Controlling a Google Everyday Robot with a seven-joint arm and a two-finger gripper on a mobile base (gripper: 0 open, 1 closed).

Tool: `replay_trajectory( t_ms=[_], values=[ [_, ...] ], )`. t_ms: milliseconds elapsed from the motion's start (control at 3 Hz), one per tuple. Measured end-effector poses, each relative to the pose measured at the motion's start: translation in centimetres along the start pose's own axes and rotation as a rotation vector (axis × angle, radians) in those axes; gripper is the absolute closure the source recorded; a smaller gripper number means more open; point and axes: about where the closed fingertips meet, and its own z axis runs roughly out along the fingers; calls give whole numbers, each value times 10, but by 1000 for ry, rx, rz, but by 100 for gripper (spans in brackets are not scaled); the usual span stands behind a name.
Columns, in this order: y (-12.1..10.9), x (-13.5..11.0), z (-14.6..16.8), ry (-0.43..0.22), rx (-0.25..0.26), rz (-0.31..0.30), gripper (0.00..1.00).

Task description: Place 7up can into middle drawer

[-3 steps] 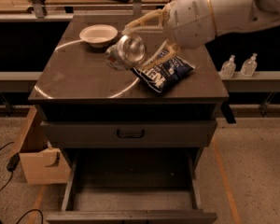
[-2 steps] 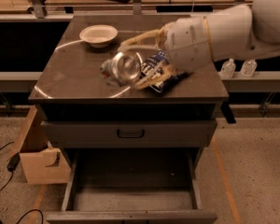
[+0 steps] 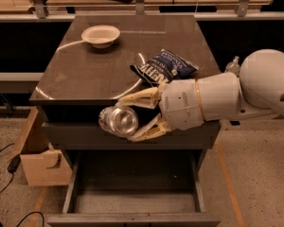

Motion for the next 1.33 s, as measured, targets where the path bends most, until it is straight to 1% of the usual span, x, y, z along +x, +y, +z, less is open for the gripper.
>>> replay_trajectory(
  t_ms=[333,667,1000,1333],
  values=[
    [-9,-1,-2,0,6,1,100],
    [-10,-1,-2,0,7,2,100],
    [28,13,15,-7,3,33,100],
    [100,38,45,-14,-2,93,100]
  ],
)
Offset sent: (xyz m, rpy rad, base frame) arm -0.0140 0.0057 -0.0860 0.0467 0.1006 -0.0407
